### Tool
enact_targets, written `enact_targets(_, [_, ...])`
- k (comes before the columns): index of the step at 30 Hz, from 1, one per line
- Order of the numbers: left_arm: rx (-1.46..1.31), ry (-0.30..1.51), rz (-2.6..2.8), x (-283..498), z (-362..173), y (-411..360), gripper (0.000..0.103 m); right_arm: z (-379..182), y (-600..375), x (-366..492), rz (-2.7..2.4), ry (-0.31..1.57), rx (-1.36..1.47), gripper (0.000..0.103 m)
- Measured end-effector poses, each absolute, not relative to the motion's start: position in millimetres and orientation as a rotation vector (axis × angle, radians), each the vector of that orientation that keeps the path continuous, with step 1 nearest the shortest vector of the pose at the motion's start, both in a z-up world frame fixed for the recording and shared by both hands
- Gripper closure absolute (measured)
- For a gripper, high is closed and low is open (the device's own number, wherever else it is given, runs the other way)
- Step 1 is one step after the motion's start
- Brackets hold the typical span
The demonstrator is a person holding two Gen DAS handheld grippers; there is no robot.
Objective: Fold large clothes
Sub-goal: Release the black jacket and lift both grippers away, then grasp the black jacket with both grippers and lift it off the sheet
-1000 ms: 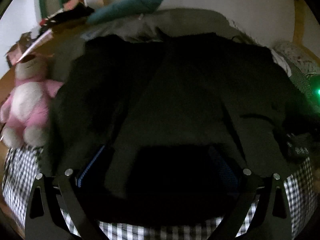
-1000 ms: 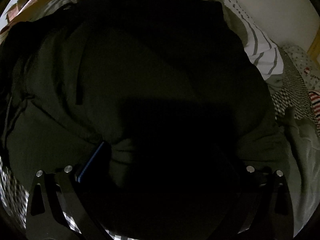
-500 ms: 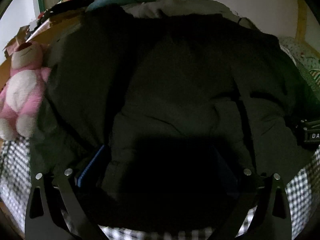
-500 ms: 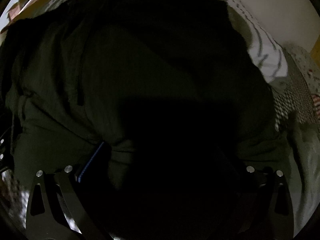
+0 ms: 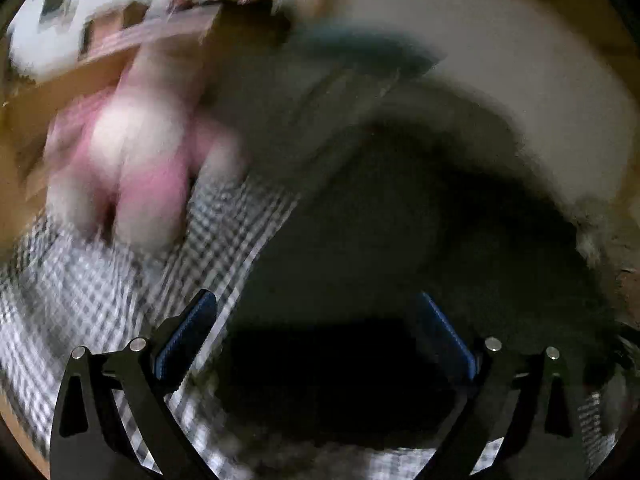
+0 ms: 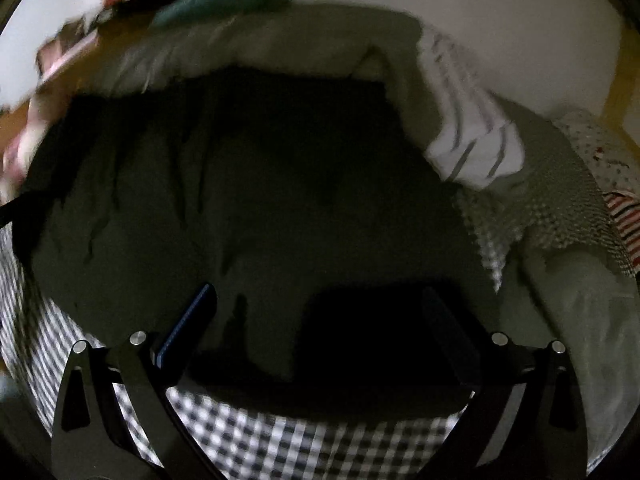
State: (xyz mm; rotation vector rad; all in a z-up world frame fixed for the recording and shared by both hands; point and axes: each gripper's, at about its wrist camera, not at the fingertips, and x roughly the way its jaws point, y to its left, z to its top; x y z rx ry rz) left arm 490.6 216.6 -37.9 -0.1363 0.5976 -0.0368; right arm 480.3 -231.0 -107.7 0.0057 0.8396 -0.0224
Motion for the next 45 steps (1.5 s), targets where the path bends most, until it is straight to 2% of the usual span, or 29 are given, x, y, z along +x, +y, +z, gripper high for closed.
enact_targets(3, [-0.003, 0.540, -0.146, 510.4, -10.0, 158.1, 0.005, -114.6, -239.3, 520.6, -0.042, 0.932, 0.021, 0.003])
enact_targets(5, [0.078, 0.623, -0.138, 551.4, -17.2, 129.5, 0.005, -128.5, -245.3, 549.3, -0.029, 0.990, 0.060, 0.003])
enact_targets(7, [0.087, 0.705, -0.136, 601.2, -28.1, 114.5, 0.005, -119.5, -238.7, 560.9, -0.008, 0.966, 0.080, 0.003])
enact_targets(11, [0.126, 0.791, 0.019, 665.4, -53.2, 128.0, 0.005, -107.3, -205.1, 590.1, 0.064, 0.950, 0.009, 0.003])
enact_targets(14, [0.170, 0.787, 0.051, 680.6, -75.7, 154.4, 0.004, -134.8, -194.7, 627.2, 0.030, 1.052, -0.067, 0.003])
enact_targets(19, [0.010, 0.827, 0.014, 698.6, -81.0, 189.2, 0.004, -126.9, -240.3, 650.4, 0.002, 1.012, 0.133, 0.004])
enact_targets(20, [0.018, 0.825, 0.117, 702.4, -81.3, 196.0, 0.004, -123.9, -254.3, 651.6, -0.033, 0.992, 0.205, 0.011])
enact_targets(21, [-0.054, 0.838, 0.138, 705.9, -82.6, 209.3, 0.004, -122.4, -264.1, 651.0, -0.093, 0.974, 0.228, 0.030])
enact_targets(23, [-0.185, 0.875, 0.101, 705.9, -83.1, 225.5, 0.005, -123.2, -282.8, 648.5, -0.101, 0.974, 0.334, 0.030])
enact_targets(26, [-0.192, 0.780, 0.035, 665.0, -48.5, 221.6, 0.005, -101.5, -286.4, 616.9, -0.047, 0.929, 0.311, 0.023])
enact_targets(27, [-0.191, 0.754, 0.013, 649.7, -40.0, 218.6, 0.005, -92.5, -288.9, 601.6, -0.052, 0.890, 0.312, 0.008])
enact_targets(28, [-0.203, 0.731, -0.024, 627.4, -30.5, 214.2, 0.005, -81.8, -291.6, 581.1, -0.056, 0.841, 0.322, 0.004])
enact_targets(30, [-0.216, 0.693, -0.104, 570.3, -24.9, 195.7, 0.005, -70.0, -284.0, 538.5, -0.017, 0.785, 0.297, 0.003])
enact_targets(34, [0.025, 0.693, -0.052, 512.3, -64.7, 137.9, 0.005, -100.0, -222.6, 502.9, 0.036, 0.876, 0.070, 0.004])
enact_targets(36, [0.120, 0.778, -0.014, 517.2, -105.8, 124.9, 0.004, -133.3, -200.0, 506.4, 0.012, 0.965, -0.051, 0.003])
enact_targets(39, [0.112, 0.698, -0.023, 517.1, -121.4, 135.6, 0.004, -153.3, -196.2, 502.3, 0.019, 0.961, -0.060, 0.003])
enact_targets(45, [0.022, 0.784, -0.043, 511.6, -103.7, 144.9, 0.005, -151.8, -203.6, 507.4, 0.006, 0.982, 0.000, 0.003])
